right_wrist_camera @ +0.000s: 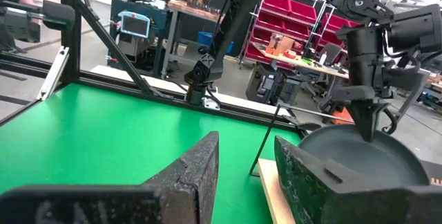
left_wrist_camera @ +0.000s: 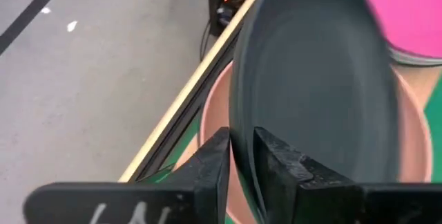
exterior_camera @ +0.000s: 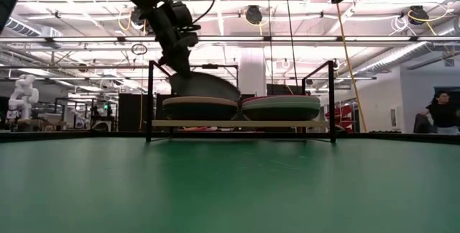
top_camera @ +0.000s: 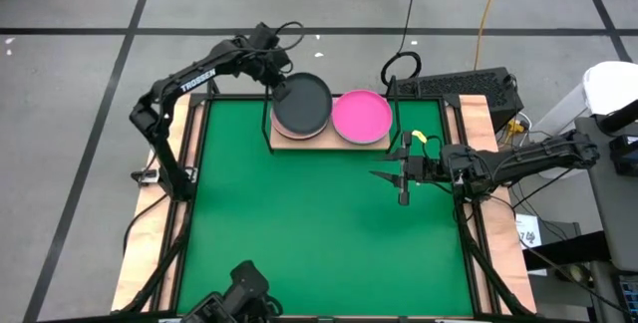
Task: Place and stack plates onto a shelf
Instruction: Stack the black plate on top of the light orange plate on the shelf, then return to Home Position
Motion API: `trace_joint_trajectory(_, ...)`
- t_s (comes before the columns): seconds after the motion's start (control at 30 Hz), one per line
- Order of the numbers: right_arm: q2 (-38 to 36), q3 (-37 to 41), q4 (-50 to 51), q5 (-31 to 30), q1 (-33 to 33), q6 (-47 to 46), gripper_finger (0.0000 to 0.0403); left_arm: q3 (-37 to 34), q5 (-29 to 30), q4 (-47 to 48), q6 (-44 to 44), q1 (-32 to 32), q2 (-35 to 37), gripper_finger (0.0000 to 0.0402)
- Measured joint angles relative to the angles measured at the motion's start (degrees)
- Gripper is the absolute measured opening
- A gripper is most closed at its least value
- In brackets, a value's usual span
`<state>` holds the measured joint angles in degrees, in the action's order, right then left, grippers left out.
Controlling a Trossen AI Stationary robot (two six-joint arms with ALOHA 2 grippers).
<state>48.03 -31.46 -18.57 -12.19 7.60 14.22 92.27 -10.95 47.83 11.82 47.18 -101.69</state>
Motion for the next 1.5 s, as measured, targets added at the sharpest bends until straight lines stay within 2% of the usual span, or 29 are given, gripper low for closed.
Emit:
trace_joint_trajectory(0.37,0.00,0.00,0.31,0.00,0.00,0.04,0.0125,0.00,0.44,4.53,0.28,-0.57,0.02,0.0089)
trace_joint_trajectory(0.7,0.00,0.00,0.42,0.00,0.00,0.11,0.0125,0.00,0.49,4.83,0.28,-0.83,0.30,0.0183)
trace_joint_trajectory(0.9,0.00,0.00,0.42,0.00,0.00,0.13,0.0125,0.00,0.73,4.67,0.36,-0.79,5.18,0.0197)
trace_joint_trajectory(1.03,-0.02,0.00,0.39,0.00,0.00,0.13,0.0125,0.00,0.78,4.01,0.60,-1.01,11.65,0.0197)
trace_joint_trajectory(1.13,-1.06,0.04,0.78,-1.18,0.00,0.20,0.0125,-0.07,0.18,3.58,0.95,-2.34,18.13,0.0181)
trace_joint_trajectory(1.3,-5.98,0.04,0.34,-10.45,-0.54,5.56,0.0125,-2.70,-2.58,1.23,1.18,-6.54,28.36,0.0106)
trace_joint_trajectory(1.4,-10.41,0.04,1.52,-8.06,-1.79,7.70,0.0119,-7.43,-2.50,-2.82,0.29,-9.73,35.33,0.0059)
trace_joint_trajectory(1.5,-15.42,0.02,6.08,-5.50,-2.89,6.79,0.0097,-14.90,-2.58,-10.80,-0.43,-13.49,42.91,0.0015)
